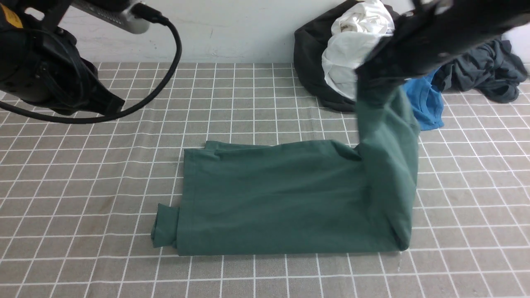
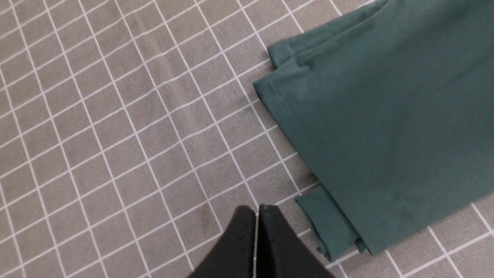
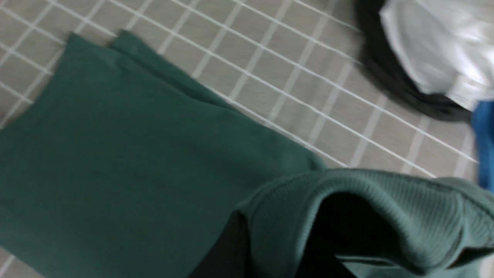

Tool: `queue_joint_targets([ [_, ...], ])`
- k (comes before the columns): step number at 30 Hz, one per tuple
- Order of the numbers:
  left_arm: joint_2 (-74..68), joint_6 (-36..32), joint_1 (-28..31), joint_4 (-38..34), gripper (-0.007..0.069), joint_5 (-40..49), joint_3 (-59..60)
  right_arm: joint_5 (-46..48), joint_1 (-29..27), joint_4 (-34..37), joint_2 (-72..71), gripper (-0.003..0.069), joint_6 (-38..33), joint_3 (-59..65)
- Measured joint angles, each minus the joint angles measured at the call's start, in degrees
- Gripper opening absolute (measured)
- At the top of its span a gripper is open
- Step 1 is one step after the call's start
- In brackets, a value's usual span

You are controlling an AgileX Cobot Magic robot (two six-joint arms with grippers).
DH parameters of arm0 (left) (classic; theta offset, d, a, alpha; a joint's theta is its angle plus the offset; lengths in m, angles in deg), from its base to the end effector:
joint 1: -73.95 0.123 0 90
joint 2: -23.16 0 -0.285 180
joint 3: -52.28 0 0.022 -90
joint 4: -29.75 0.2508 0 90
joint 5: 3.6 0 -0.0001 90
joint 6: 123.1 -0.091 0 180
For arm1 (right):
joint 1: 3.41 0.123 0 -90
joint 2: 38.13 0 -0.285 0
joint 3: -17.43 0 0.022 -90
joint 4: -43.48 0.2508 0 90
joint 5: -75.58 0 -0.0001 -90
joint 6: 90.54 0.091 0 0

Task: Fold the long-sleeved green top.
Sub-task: Use the right arm to drag the right edge of the fabric to the left and folds it over the left edge

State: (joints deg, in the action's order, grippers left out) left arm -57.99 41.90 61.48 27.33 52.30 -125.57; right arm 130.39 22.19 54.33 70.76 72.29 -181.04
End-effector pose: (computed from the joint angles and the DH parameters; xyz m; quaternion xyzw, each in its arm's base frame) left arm 0.2552 -0.0597 0.3868 0.2176 0.9115 -0.0128 0.3489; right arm 0.3502 0.1833 0.3393 -0.3195 0.8952 0.1116 0.2900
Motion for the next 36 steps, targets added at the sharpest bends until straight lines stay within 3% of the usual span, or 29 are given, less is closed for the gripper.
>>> queue_joint_targets([
  [8, 6.73, 0.00, 0.00, -0.05, -0.0007, 2.49, 0.00, -7.50, 12.23, 7.78, 17.33, 0.0071, 0.12, -8.34],
  [14, 9.18, 0.00, 0.00, -0.10, -0.0007, 6.11, 0.00, -8.54, 15.62, 11.21, 25.11, 0.0080, -1.42, -11.48],
  [18, 10.83, 0.00, 0.00, -0.16, -0.0007, 7.51, 1.80, -6.59, 15.93, 15.34, 27.44, 0.0199, -3.68, -13.56],
  [22, 12.86, 0.07, 0.00, -0.21, -0.0007, 8.16, 4.24, -1.92, 15.88, 15.51, 27.18, 0.0412, -4.85, -17.27],
  [25, 15.53, 0.13, 0.00, -0.21, -0.0007, 8.23, 6.79, 4.32, 15.42, 11.61, 26.68, 0.0561, -4.15, -20.74],
  [29, 19.34, 0.50, 0.00, -1.32, -0.0007, 6.50, 10.82, 6.74, 14.71, 3.34, 26.88, 0.0603, 3.24, -21.41],
  [32, 23.04, 0.55, 0.00, -3.09, -0.0007, 3.38, 15.94, 6.98, 14.59, -2.40, 28.56, 0.0591, 9.86, -21.64],
  [36, 27.27, 0.55, 0.00, -4.44, -0.0007, 0.24, 22.26, 7.34, 15.42, -2.33, 32.15, 0.0566, 11.71, -21.65],
])
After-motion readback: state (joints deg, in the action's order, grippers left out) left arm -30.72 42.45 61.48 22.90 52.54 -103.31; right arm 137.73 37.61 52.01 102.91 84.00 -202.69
